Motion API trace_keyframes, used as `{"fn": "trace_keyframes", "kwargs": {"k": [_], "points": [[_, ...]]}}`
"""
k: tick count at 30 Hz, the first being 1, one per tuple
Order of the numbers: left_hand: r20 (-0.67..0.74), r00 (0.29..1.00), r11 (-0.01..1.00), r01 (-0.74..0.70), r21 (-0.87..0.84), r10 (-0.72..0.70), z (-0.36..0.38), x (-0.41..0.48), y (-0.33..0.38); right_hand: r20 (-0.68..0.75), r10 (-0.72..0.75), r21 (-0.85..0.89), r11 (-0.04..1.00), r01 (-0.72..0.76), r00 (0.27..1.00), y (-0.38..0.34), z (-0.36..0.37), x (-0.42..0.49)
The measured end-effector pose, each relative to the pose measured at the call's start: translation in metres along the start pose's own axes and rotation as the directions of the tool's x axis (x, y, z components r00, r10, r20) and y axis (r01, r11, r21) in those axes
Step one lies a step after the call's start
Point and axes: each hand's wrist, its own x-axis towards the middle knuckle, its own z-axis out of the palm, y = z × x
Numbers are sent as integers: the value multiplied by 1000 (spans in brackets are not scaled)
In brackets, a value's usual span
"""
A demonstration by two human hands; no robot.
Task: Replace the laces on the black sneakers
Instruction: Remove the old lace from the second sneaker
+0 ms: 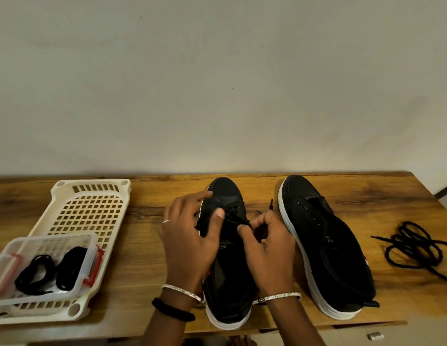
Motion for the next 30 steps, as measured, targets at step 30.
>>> {"fn": "trace_keyframes", "kwargs": {"k": [30], "points": [[199, 961, 933, -244, 265, 194, 4, -9, -1, 6, -19, 11, 1000, 18, 1000, 2, 3, 0]]}}
